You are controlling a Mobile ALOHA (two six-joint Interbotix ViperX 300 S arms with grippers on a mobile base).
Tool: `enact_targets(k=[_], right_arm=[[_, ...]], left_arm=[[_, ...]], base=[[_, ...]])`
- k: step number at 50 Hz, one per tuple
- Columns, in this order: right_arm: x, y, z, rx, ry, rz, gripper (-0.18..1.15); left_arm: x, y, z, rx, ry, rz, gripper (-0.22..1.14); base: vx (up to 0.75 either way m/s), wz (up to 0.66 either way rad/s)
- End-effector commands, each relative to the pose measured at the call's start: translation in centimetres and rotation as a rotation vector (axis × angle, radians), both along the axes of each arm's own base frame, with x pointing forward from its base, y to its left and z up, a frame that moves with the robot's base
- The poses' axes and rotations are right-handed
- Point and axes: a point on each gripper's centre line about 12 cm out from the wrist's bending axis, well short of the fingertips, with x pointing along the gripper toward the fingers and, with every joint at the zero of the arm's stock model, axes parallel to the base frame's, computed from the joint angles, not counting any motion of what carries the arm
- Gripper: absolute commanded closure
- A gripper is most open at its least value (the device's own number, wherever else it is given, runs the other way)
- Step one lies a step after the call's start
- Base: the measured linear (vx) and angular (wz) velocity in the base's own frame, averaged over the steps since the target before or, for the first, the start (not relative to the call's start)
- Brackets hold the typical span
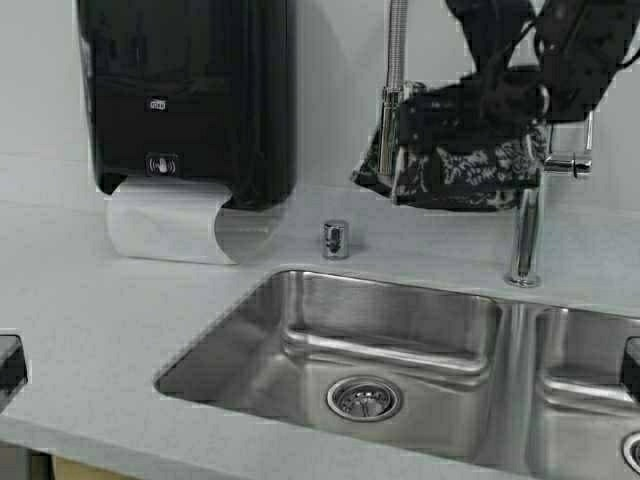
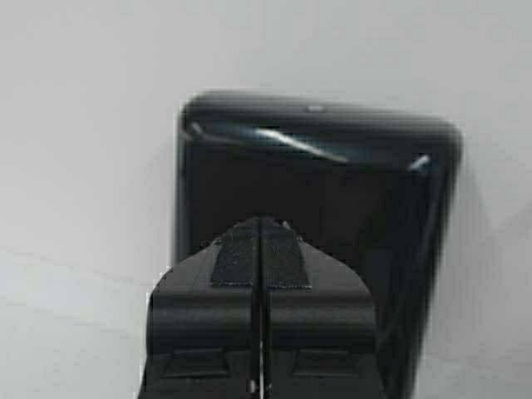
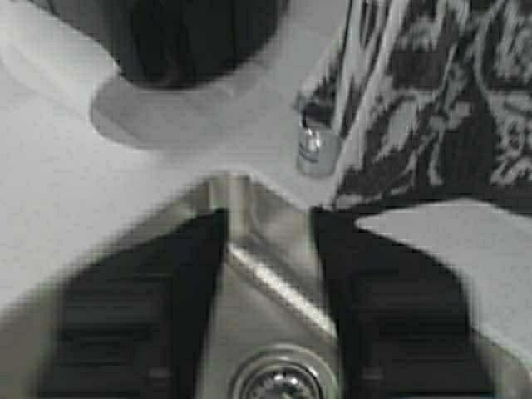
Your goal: Get the cloth and wipe up the spill under the wine glass
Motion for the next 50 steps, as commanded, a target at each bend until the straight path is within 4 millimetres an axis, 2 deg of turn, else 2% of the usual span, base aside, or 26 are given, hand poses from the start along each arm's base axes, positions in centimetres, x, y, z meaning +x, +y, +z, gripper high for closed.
enact_targets(k=[1,25,41,46,50], right_arm=[[0.9,0.2,-0.1,0.023,-0.027,-0.016,0.03],[3.8,1.1,-2.5,0.040,-0.037,-0.050,0.02],[5.3,0.5,-3.4,0.062,-0.029,-0.119,0.04],[5.2,0.5,-3.5,0.060,-0.030,-0.119,0.16],[5.2,0.4,-3.5,0.060,-0.030,-0.119,0.38]], left_arm=[[0.0,0.0,0.3,0.000,-0.006,0.000,0.89],[0.0,0.0,0.1,0.002,0.005,0.000,0.89],[0.0,0.0,0.1,0.003,0.003,0.001,0.89],[0.0,0.0,0.0,0.003,0.006,0.001,0.89],[0.0,0.0,0.0,0.003,0.005,0.001,0.89]], base=[[0.14,0.01],[0.11,-0.01],[0.05,0.00],[0.02,0.00],[0.00,0.00]])
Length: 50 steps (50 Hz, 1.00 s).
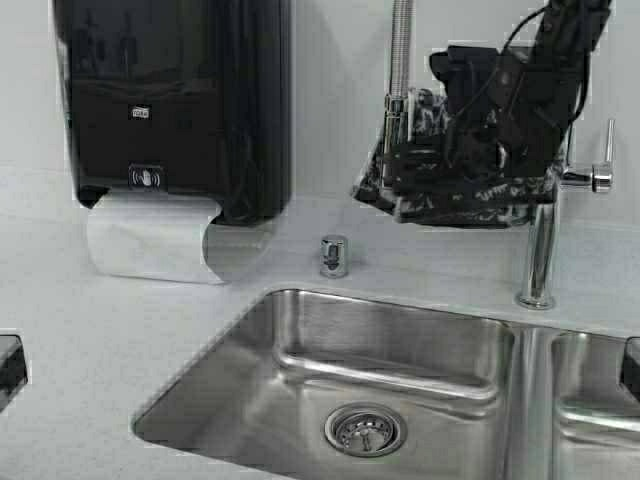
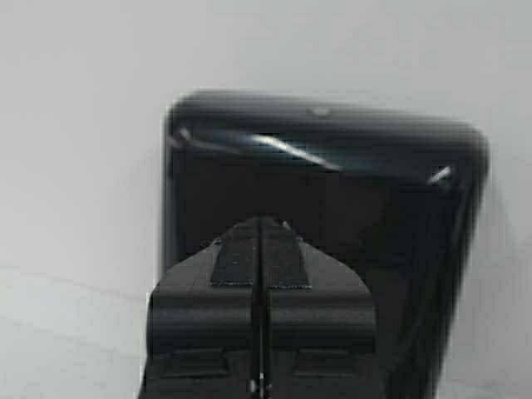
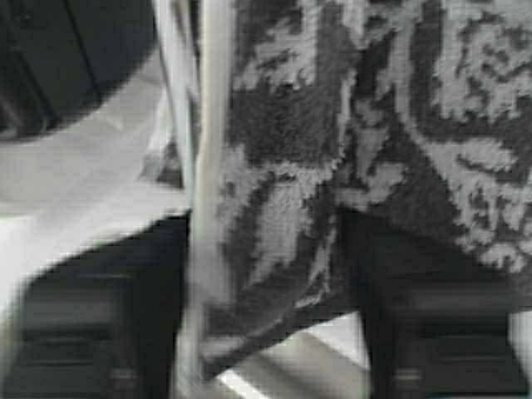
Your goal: Get the cloth and wipe up the spill under the wine glass
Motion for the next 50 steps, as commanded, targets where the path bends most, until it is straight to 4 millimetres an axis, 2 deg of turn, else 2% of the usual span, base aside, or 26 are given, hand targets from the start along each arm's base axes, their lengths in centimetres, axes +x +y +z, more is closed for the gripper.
enact_targets(k=[1,6,9,12,16,27,33,50], right_arm=[[0.5,0.3,1.2,0.014,-0.042,0.001,0.44],[0.4,0.3,1.2,0.015,-0.040,0.000,0.76],[0.4,0.2,1.5,0.016,-0.046,-0.001,0.90],[0.1,0.2,2.0,0.019,-0.055,0.001,0.95],[-0.3,-0.1,3.6,0.030,-0.084,0.000,0.92],[-2.3,-0.8,12.7,0.094,-0.240,0.005,0.91],[-2.4,-0.8,18.1,0.117,-0.298,0.011,0.91],[-1.6,-0.2,30.5,0.127,-0.479,0.030,0.91]], left_arm=[[0.1,0.0,0.2,0.001,-0.006,0.002,0.89],[0.1,0.0,0.2,0.001,-0.006,0.002,0.89],[0.0,0.0,0.2,0.001,-0.008,0.002,0.89],[0.0,0.0,0.1,0.001,-0.006,0.002,0.89],[0.0,0.0,0.1,0.001,-0.005,0.002,0.89],[0.0,0.0,-0.1,0.003,0.005,0.002,0.89],[0.1,0.0,-0.3,0.002,0.012,0.002,0.89],[0.1,0.0,-0.3,0.002,0.012,0.002,0.89]], base=[[0.00,0.00],[0.00,0.00],[0.00,0.00],[-0.01,0.01],[-0.01,0.01],[-0.02,0.01],[-0.03,0.01],[-0.08,0.03]])
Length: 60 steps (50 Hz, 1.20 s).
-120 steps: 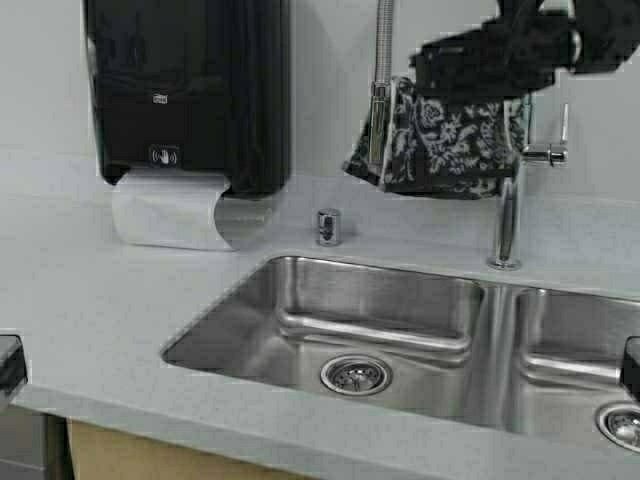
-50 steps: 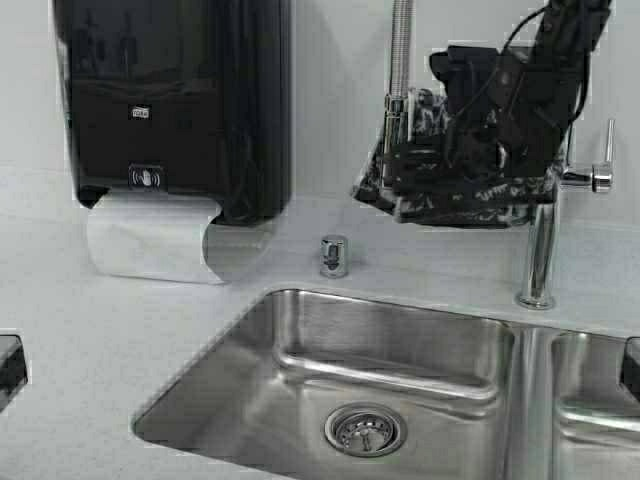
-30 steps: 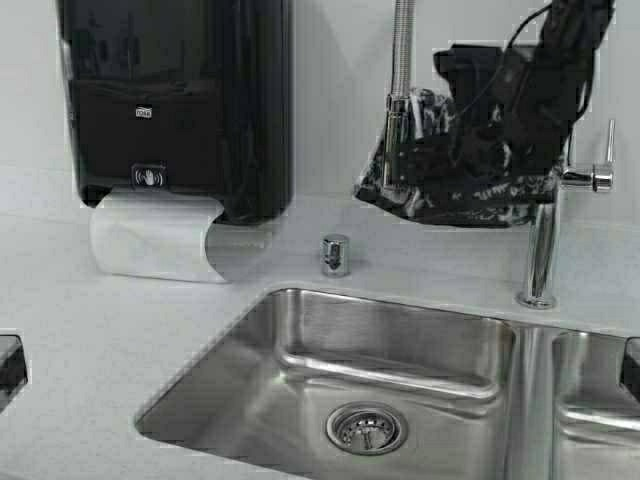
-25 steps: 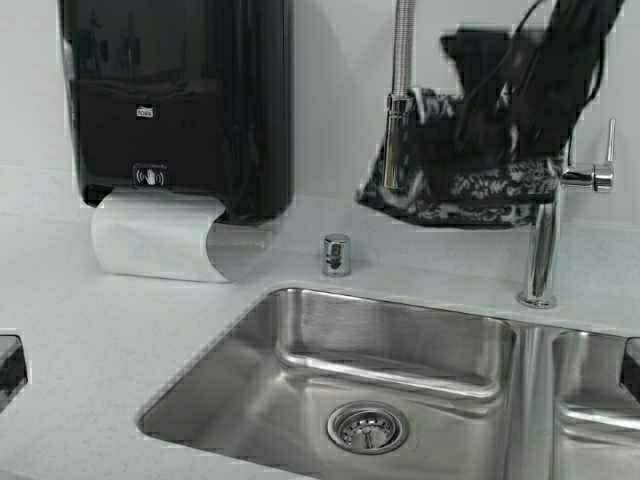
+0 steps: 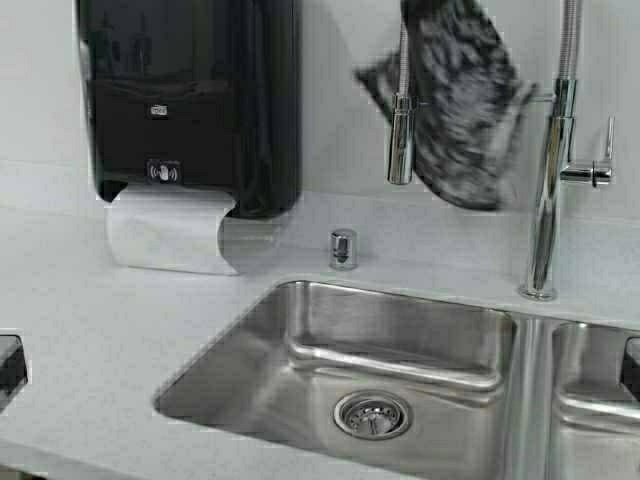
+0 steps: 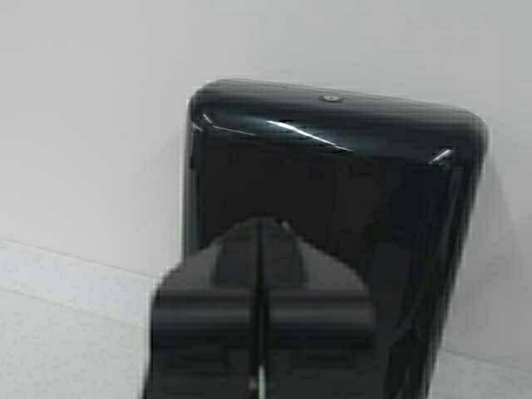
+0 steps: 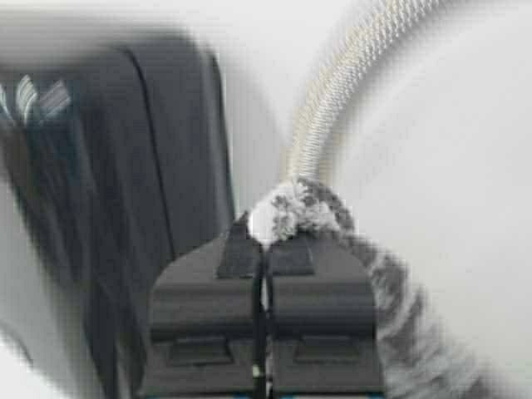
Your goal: Get the cloth and wipe up the spill under the wine glass
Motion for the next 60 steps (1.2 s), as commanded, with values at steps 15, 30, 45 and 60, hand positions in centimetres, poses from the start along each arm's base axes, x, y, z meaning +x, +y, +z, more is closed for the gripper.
enact_targets(k=[15,30,45,60], right_arm=[[-1.1,1.5,13.4,0.028,-0.216,0.053,0.91],[-4.9,2.1,16.3,0.020,-0.222,0.111,0.91],[-6.9,1.2,15.4,0.002,-0.171,0.118,0.91],[-7.7,1.0,13.2,-0.001,-0.107,0.129,0.91]], left_arm=[[0.1,0.0,0.0,0.000,0.015,0.000,0.89],[0.1,0.0,-0.3,0.000,0.032,0.000,0.89],[0.1,0.0,0.0,-0.003,0.025,-0.001,0.89],[0.0,0.0,0.2,-0.024,0.016,-0.005,0.89]], base=[[-0.12,0.01],[-0.11,0.00],[-0.17,0.04],[-0.19,0.14]])
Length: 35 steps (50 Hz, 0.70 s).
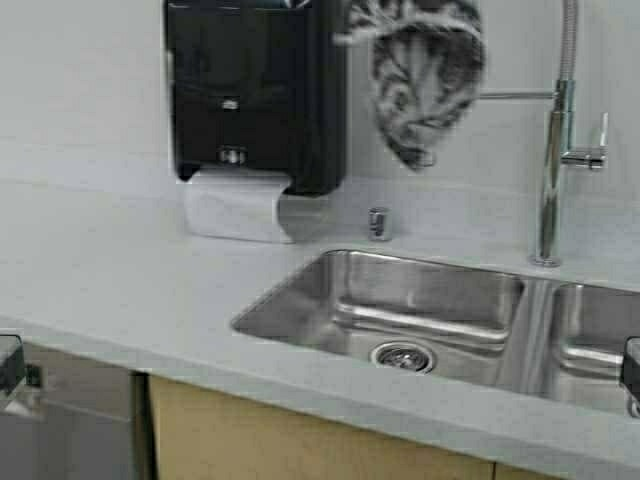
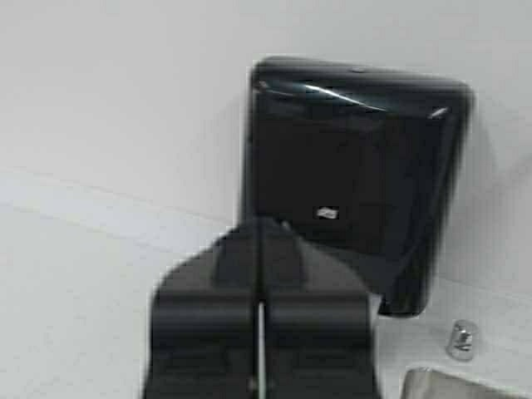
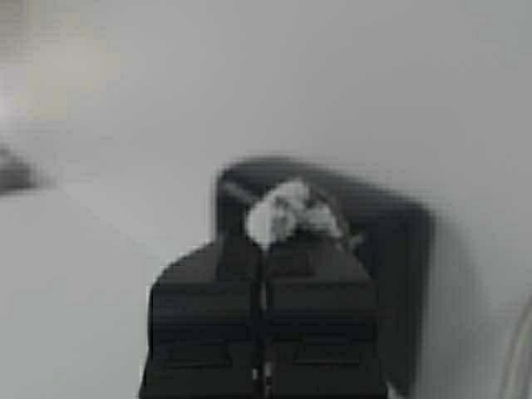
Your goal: Get the cloth and wipe up the spill under the wine glass
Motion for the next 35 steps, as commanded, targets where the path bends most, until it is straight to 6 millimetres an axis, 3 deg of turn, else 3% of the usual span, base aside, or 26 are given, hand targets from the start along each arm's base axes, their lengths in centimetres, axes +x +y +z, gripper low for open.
enact_targets(k=[1,27,35], right_arm=[[-0.7,0.0,-0.1,0.008,0.008,0.011,0.91],[-1.9,0.2,-8.5,-0.085,0.175,0.033,0.91],[-2.3,0.0,-9.6,-0.078,0.178,0.033,0.91]], left_arm=[[0.0,0.0,0.9,-0.008,-0.028,-0.001,0.89],[-0.1,0.0,0.8,-0.011,-0.020,-0.001,0.89],[0.0,0.0,0.6,-0.008,-0.008,-0.001,0.89]], base=[[-0.19,0.21],[-0.16,0.31],[-0.13,0.44]])
